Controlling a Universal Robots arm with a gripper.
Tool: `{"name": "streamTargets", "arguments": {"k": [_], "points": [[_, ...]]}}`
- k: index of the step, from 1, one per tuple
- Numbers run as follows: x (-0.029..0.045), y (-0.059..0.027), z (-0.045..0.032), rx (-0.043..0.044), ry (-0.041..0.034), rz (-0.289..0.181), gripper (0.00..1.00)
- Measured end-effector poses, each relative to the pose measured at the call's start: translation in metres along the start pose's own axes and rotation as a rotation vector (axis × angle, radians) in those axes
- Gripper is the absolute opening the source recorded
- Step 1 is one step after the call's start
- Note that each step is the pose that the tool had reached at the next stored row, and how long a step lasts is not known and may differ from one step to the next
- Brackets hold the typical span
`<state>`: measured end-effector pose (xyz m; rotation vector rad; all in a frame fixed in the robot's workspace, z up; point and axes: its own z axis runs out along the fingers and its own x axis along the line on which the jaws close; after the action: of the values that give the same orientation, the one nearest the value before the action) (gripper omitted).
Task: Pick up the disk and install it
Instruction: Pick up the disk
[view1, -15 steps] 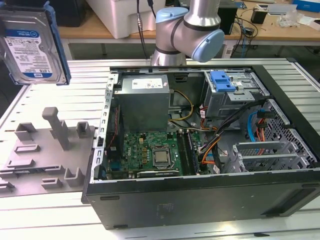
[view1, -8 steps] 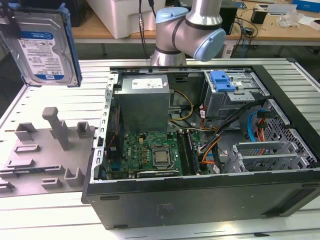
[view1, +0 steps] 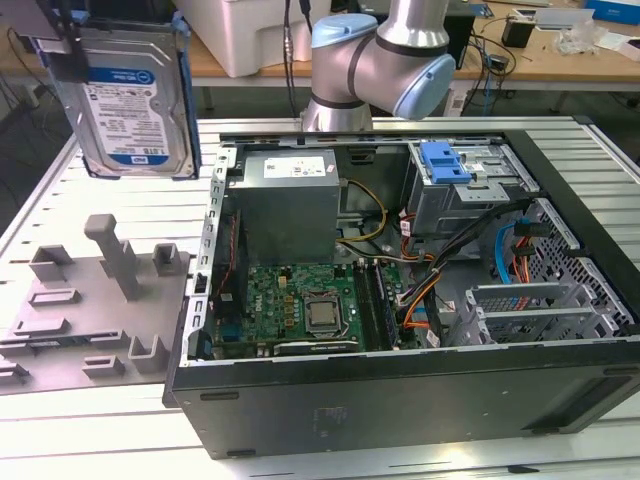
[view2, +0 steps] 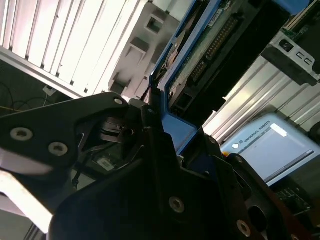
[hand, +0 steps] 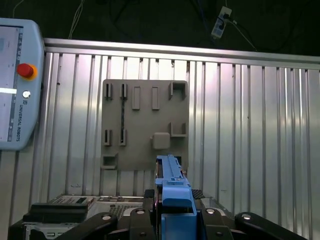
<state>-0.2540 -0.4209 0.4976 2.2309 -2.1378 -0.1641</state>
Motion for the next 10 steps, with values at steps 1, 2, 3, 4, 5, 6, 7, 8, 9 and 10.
{"name": "streamTargets", "arguments": {"k": [1, 2, 3, 4, 5, 6, 7, 8, 9, 10], "points": [[0.0013, -0.0047, -0.0007, -0.0003, 0.0000, 0.000, 0.37], [0.0029, -0.0105, -0.0016, -0.0008, -0.0001, 0.000, 0.37], [0.0040, -0.0143, -0.0022, -0.0013, -0.0001, 0.000, 0.37], [0.0048, -0.0174, -0.0027, -0.0017, -0.0001, 0.000, 0.37], [0.0059, -0.0218, -0.0033, -0.0022, -0.0002, 0.000, 0.37], [0.0067, -0.0252, -0.0038, -0.0026, -0.0002, 0.000, 0.37], [0.0079, -0.0299, -0.0044, -0.0032, -0.0002, 0.000, 0.37], [0.0088, -0.0337, -0.0049, -0.0037, -0.0002, 0.000, 0.37], [0.0103, -0.0396, -0.0058, -0.0045, -0.0002, 0.000, 0.37], [0.0111, -0.0429, -0.0063, -0.0049, -0.0002, 0.000, 0.37]]}}
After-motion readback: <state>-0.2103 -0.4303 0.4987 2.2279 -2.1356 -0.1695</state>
